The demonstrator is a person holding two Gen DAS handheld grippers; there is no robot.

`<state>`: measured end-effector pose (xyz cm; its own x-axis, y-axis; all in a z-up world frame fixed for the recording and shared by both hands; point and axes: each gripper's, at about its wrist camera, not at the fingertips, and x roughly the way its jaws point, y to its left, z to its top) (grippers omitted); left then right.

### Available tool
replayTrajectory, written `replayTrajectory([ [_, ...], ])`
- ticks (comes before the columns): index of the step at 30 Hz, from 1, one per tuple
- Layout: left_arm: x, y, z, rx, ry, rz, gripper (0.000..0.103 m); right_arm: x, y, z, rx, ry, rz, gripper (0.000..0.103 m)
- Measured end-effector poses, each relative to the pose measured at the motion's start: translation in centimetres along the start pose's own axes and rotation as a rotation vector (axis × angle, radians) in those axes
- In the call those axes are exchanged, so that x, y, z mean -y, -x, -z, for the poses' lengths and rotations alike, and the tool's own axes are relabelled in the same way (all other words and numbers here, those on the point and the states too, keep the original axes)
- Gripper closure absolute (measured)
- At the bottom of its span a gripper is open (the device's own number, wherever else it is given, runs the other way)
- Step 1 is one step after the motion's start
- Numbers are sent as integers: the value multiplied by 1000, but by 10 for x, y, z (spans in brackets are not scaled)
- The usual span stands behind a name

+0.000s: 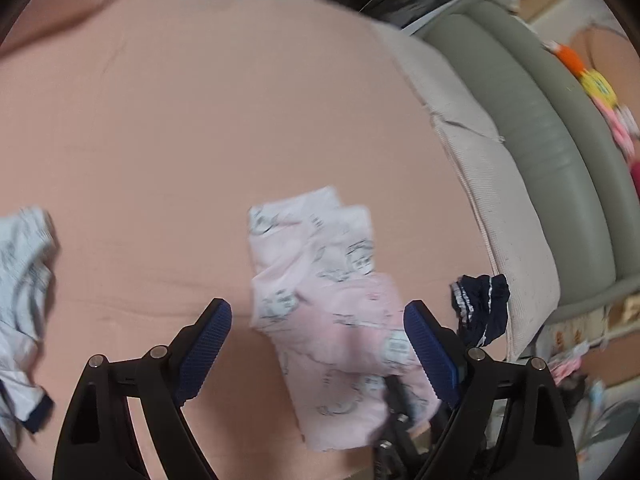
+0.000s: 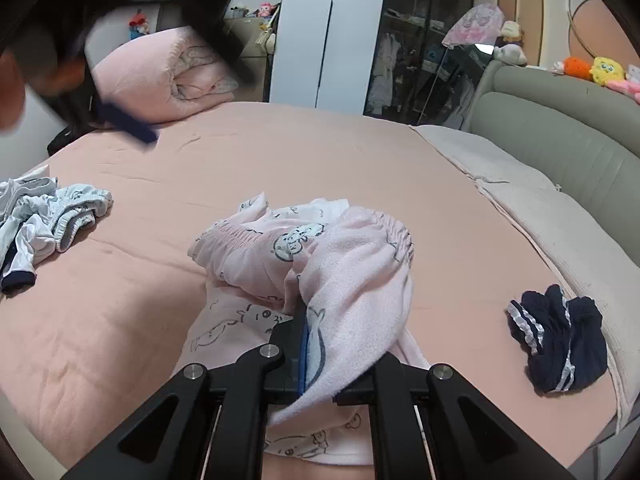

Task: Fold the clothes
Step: 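Lay the folded pants on the bed and open both tools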

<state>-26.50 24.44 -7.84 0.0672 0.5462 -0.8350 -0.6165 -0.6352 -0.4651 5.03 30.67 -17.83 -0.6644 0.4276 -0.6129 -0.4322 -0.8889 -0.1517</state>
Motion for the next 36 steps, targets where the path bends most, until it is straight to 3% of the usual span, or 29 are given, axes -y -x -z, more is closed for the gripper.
replayTrajectory([
  [7,-29,-51,2,-154,136,100,15,0,-2,11,-38,27,-1,97],
  [9,-37,-60,8,-163,211,141,15,-1,-3,13,-45,27,-6,97],
  [12,-49,-68,19,-165,380,279,15,-2,-5,16,-53,29,-14,97],
  [16,-49,-79,29,-216,476,337,15,0,-6,21,-81,4,-58,96],
  [21,-45,-87,32,-223,513,351,15,24,-14,29,-179,-147,-177,92],
  [26,-48,-90,31,-204,586,339,15,49,-8,32,-238,-275,-261,75],
  [32,-48,-91,28,-196,632,371,15,62,20,34,-237,-250,-303,70],
  [36,-51,-94,29,-201,649,381,15,64,39,19,-156,-125,-247,60],
])
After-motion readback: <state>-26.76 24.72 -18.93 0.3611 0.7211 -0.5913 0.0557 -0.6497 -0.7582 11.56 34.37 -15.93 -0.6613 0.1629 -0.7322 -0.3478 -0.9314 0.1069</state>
